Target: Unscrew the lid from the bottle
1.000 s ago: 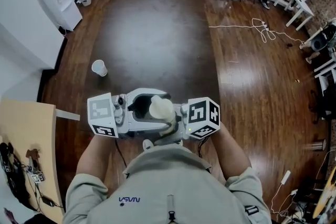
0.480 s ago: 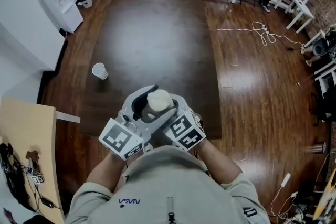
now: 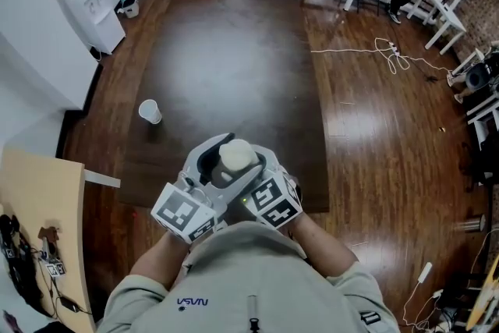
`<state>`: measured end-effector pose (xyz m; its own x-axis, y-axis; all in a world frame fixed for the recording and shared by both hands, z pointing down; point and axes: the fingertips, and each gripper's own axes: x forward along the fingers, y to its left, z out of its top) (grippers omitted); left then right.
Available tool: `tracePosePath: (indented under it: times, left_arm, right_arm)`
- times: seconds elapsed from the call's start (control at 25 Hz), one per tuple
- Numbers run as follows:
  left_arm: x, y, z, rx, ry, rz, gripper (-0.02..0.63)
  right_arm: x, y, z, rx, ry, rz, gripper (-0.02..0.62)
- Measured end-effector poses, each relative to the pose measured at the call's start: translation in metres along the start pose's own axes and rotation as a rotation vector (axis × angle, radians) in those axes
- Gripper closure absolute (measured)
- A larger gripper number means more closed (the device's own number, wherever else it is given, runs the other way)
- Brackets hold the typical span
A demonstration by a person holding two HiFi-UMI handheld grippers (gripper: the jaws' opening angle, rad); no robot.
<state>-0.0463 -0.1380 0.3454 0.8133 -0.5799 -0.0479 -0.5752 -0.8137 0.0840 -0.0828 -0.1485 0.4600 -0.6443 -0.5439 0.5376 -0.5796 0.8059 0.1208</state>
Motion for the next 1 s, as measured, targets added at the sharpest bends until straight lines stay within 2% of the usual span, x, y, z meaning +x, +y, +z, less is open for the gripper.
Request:
tracePosePath:
  times: [0.12,0.16,0.32,0.48,0.6,0.72,0.84,1.0]
  left_arm:
    - [0.0,-0.009,0.004,-0.019,-0.006,-0.085,0.296]
    - [-0.001,-0.012,0.005,-0.034,-0.006,-0.129,0.261]
    - [-0.008,-0.022,0.013,-0.12,-0.017,-0.297,0.224]
    - [-0.022,-0.029,0.033,-0.233,-0.055,-0.489,0.222]
    - [-0.032,-0.039,0.044,-0.268,-0.074,-0.64,0.222]
    - [-0.041,-0.052,0.05,-0.284,-0.073,-0.786,0.224]
    - [-0.046,-0.064,0.049,-0.32,-0.074,-0.902,0.224]
    - [-0.049,-0.077,0.044,-0.349,-0.058,-0.99,0.25]
  right_arm:
    - [-0.002,0.009,0.002,0.023,-0.016,0.074,0.295]
    - [-0.004,0.015,0.003,0.033,-0.025,0.127,0.295]
    - [-0.022,0.042,0.009,0.036,-0.062,0.405,0.295]
    - [-0.054,0.078,0.023,0.047,-0.109,0.725,0.295]
    - [-0.079,0.102,0.029,0.047,-0.122,0.938,0.295]
    - [-0.098,0.122,0.027,0.023,-0.091,1.108,0.295]
    - [-0.113,0.135,0.018,0.017,-0.042,1.245,0.295]
    - [-0.123,0.142,0.013,0.034,-0.018,1.337,0.295]
